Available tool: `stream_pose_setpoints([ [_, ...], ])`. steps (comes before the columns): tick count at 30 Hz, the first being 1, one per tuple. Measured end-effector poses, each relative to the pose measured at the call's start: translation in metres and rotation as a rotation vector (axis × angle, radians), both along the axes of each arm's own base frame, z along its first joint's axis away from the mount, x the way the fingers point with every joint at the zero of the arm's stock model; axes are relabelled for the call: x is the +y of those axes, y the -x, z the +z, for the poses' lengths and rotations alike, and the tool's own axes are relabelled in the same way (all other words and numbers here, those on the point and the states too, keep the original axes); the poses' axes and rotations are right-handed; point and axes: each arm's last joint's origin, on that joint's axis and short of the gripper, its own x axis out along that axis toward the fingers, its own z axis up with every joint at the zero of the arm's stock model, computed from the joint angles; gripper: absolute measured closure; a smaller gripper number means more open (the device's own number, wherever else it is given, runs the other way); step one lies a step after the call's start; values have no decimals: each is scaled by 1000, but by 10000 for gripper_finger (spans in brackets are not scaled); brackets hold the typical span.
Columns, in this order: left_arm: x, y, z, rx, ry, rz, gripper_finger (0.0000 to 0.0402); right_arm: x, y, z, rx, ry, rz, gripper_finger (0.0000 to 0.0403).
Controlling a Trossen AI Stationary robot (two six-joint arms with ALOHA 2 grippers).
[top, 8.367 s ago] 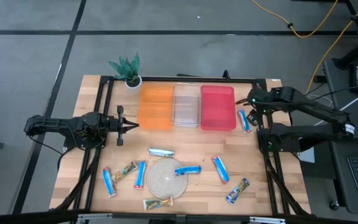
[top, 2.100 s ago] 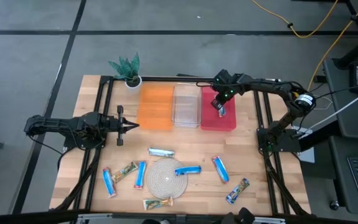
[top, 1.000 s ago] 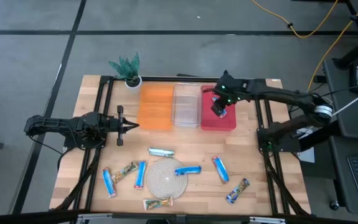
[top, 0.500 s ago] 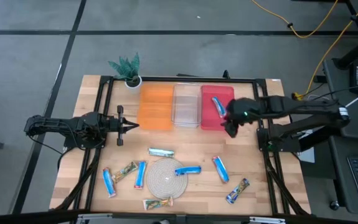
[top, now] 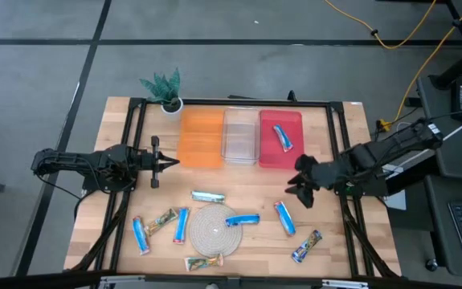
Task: Pick and place Granola Bars by type
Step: Put the right red granola bar into the pink bin
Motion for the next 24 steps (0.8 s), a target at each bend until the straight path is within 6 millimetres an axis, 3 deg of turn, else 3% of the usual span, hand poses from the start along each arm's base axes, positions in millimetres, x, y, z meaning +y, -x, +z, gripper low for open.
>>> stream_pose_setpoints([
  [6, 0, 0, 0, -1, 0, 0, 398, 31, -13, -11, -9, -56, 22, 226],
  [15, 0, 0, 0, -1, 0, 0, 398, 75, -29, -50, 133, -148, -49, 226],
  [24, 0, 0, 0, -1, 0, 0, 398, 91, -38, -84, 265, -159, -163, 226],
])
